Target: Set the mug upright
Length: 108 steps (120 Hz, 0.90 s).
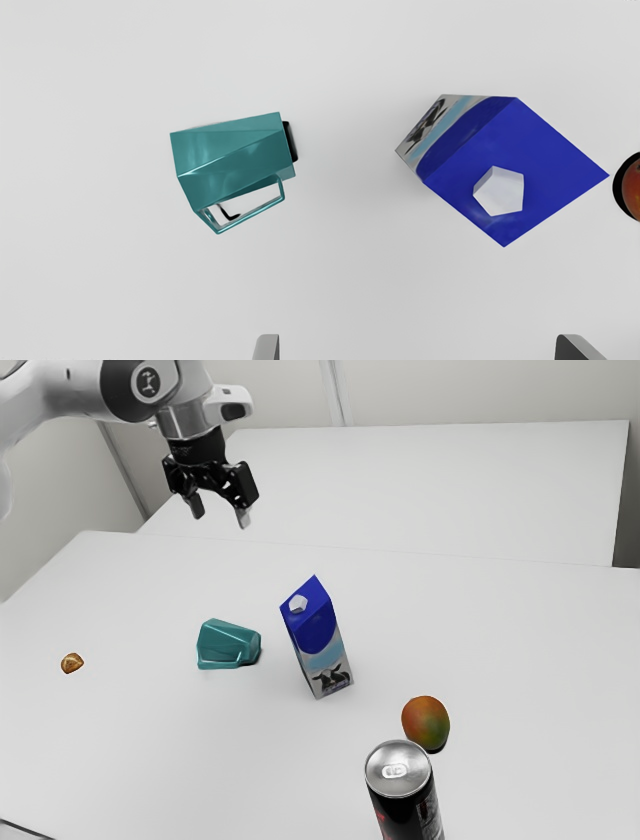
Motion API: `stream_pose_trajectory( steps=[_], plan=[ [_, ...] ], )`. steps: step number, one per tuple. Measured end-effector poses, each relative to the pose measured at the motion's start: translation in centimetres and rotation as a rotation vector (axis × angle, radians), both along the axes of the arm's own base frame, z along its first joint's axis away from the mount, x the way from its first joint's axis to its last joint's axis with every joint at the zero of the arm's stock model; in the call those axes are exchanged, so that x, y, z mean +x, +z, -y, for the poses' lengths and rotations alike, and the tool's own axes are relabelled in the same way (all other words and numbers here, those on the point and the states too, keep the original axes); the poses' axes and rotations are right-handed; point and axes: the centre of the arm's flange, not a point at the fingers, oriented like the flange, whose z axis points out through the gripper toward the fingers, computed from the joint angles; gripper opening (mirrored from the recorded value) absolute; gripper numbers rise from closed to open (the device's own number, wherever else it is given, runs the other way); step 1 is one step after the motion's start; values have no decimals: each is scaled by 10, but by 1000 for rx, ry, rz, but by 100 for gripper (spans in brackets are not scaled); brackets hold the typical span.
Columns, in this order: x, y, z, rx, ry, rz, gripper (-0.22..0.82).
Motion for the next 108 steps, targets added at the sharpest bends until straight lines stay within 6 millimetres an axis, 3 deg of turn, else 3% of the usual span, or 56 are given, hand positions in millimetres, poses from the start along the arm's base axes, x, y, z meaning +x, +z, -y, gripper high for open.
stream_pose_trajectory(
  steps=[29,41,78,108],
  plan=[
    [1,-1,-20,2,61,-4,60],
    [1,-12,-29,-17,90,-32,60],
    [-14,-84,-69,-169,152,-107,60],
    [-17,-145,-130,-383,177,-66,60]
  ],
)
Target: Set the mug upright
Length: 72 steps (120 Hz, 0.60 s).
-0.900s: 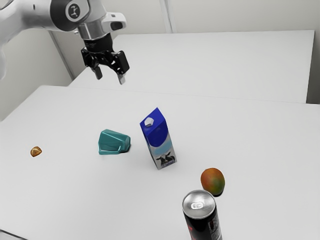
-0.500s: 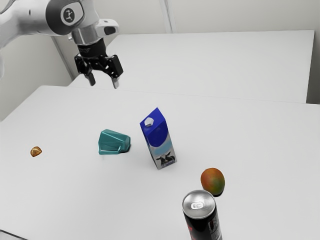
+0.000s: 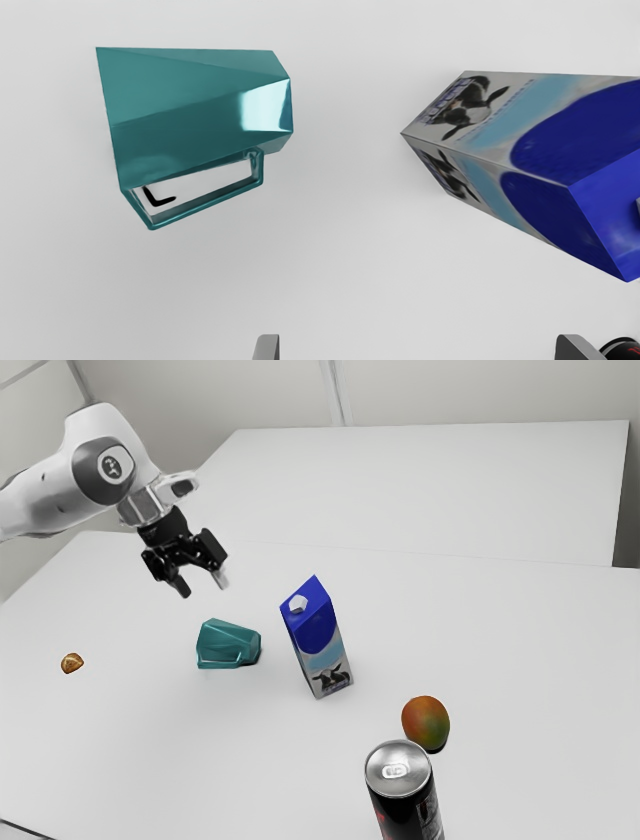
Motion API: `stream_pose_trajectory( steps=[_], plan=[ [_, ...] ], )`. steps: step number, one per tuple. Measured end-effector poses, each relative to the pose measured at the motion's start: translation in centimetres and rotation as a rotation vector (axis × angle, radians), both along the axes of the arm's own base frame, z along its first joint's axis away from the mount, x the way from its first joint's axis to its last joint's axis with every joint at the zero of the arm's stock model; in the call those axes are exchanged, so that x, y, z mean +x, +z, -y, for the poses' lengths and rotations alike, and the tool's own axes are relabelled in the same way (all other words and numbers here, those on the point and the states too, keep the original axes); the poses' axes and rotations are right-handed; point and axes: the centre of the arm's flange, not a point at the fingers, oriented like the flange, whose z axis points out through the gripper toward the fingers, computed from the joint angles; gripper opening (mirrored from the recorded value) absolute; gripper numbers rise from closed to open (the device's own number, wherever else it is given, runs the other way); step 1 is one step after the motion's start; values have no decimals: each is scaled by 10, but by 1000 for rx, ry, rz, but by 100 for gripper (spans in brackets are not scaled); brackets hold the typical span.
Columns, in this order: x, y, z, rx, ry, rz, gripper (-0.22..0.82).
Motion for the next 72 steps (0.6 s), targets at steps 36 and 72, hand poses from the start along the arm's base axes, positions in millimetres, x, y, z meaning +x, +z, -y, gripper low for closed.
stream_pose_trajectory(
  steps=[36,72],
  plan=[
    [-13,-79,-94,-213,11,100,60],
    [5,-139,-136,-324,-109,239,60]
  ],
)
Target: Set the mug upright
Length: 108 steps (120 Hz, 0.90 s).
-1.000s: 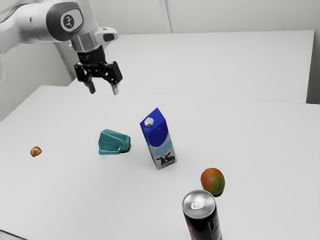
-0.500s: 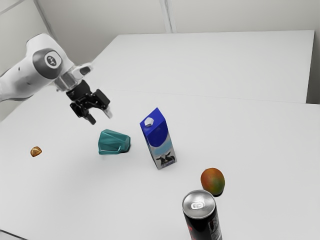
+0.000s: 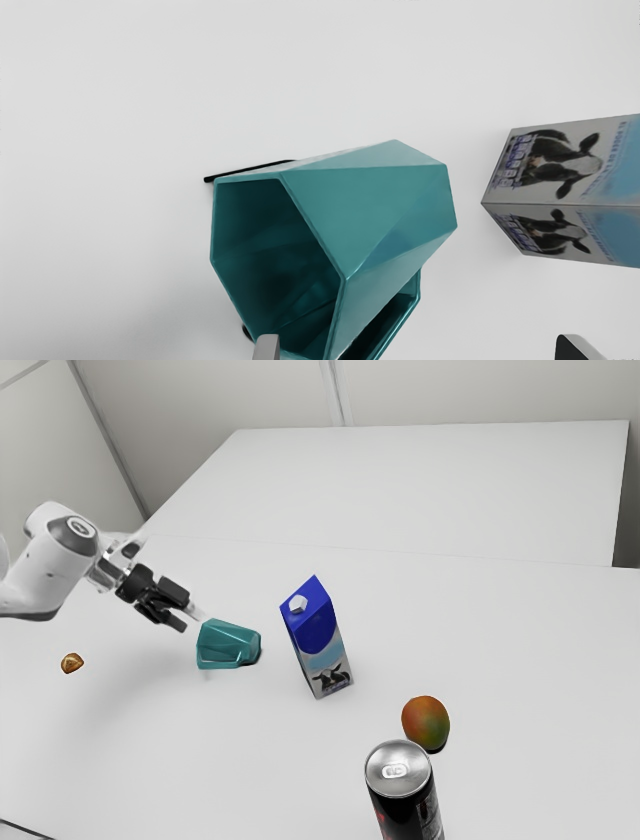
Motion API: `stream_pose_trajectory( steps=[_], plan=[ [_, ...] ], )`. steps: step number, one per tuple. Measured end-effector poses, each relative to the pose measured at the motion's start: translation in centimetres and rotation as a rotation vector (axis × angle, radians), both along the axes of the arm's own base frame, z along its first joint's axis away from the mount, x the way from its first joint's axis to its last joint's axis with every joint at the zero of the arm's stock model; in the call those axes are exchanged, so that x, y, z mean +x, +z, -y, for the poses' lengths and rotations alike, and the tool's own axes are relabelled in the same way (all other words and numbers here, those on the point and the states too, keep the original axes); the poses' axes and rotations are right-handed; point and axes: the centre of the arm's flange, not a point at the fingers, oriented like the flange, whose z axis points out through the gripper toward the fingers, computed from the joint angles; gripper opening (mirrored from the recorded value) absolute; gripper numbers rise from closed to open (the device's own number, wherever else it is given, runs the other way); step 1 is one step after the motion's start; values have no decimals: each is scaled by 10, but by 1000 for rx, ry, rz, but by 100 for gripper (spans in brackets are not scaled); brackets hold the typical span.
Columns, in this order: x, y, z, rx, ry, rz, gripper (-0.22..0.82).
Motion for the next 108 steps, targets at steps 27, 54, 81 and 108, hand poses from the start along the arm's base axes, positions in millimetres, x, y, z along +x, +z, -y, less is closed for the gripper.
stream_pose_trajectory(
  steps=[27,54,81,108],
  plan=[
    [11,-30,-5,-48,-76,84,60],
    [13,-54,2,-131,-120,132,60],
    [10,-60,9,-214,-168,163,48],
    [6,-63,9,-259,-200,185,17]
  ],
)
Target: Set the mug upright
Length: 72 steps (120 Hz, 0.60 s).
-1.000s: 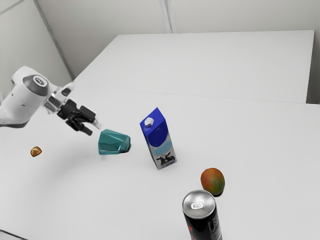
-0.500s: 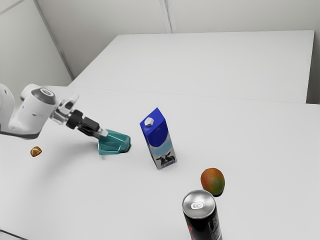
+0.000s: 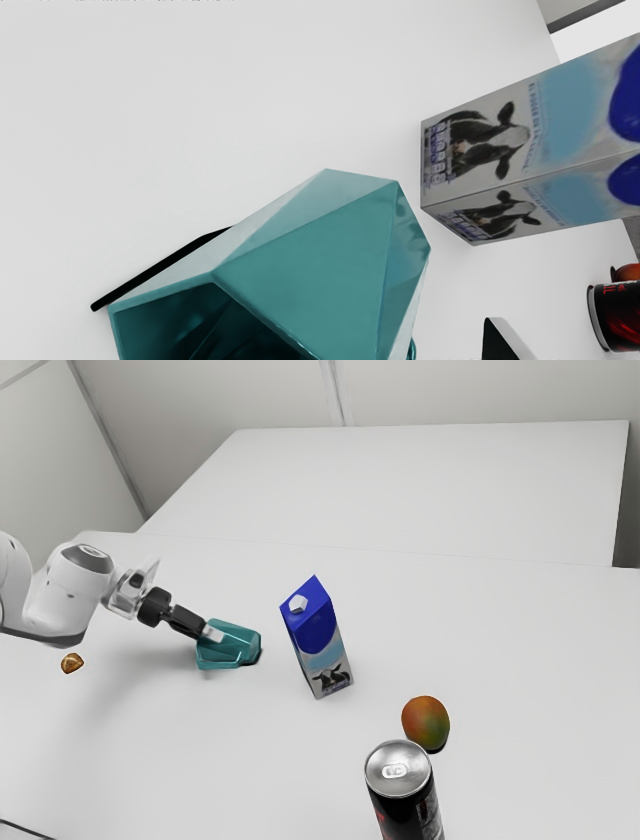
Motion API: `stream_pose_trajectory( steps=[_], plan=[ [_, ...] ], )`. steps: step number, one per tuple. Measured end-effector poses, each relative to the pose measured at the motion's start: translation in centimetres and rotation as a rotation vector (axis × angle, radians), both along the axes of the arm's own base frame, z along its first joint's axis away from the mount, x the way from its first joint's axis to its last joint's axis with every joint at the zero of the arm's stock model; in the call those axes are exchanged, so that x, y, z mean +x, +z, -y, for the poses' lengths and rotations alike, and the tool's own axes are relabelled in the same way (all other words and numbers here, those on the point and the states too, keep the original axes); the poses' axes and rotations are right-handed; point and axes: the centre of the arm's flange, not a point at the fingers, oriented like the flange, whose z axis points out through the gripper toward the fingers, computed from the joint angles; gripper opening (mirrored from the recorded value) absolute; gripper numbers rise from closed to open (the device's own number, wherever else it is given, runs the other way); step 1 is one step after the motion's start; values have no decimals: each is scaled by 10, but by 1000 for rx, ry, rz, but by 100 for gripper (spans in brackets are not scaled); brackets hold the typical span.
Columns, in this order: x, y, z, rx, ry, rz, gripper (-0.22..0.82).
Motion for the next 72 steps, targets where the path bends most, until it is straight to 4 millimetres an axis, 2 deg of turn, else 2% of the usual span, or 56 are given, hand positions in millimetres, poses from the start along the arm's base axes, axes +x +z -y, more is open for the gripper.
stream_pose_trajectory(
  steps=[13,27,53,72],
  plan=[
    [1,4,3,-6,-20,18,1],
    [0,7,4,-10,-36,34,-8],
    [0,10,7,-13,-58,55,-15],
    [1,34,10,23,-78,98,-17]
  ],
)
